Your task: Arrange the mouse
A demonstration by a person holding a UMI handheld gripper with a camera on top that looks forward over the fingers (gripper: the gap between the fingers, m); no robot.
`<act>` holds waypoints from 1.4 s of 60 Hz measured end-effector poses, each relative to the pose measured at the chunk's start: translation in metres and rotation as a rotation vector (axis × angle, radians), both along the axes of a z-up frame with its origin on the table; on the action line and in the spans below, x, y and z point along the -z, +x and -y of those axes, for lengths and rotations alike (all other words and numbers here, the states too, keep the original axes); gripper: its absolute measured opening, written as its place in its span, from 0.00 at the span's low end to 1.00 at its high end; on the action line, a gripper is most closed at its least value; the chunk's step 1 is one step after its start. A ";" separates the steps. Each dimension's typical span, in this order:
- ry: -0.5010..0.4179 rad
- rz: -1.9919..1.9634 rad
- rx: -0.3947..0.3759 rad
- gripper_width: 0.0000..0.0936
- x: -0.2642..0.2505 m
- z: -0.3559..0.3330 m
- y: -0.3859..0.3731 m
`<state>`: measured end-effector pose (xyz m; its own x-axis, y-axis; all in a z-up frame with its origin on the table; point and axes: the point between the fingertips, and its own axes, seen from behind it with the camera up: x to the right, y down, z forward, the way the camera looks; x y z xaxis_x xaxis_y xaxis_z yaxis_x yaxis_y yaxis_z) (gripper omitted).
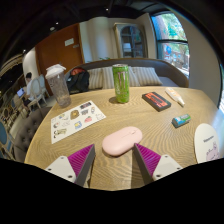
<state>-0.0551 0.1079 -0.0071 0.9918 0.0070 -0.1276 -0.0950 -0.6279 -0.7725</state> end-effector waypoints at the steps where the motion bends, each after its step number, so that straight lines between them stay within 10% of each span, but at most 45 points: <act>1: 0.000 0.005 0.001 0.87 0.001 -0.003 0.001; 18: 0.017 0.034 -0.043 0.85 0.003 -0.050 -0.005; 25: 0.025 0.071 -0.049 0.58 0.006 -0.065 0.001; 43: -0.101 -0.048 -0.165 0.39 -0.006 -0.043 -0.019; 50: 0.079 0.002 -0.186 0.40 -0.093 -0.039 0.021; 60: 0.282 0.049 0.000 0.39 -0.175 -0.027 0.202; 73: 0.029 0.128 0.109 0.42 -0.048 0.039 0.332; 84: -0.010 0.083 0.107 0.43 0.003 0.069 0.347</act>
<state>0.2915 0.0394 -0.0105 0.9939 -0.1005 -0.0443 -0.0977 -0.6251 -0.7744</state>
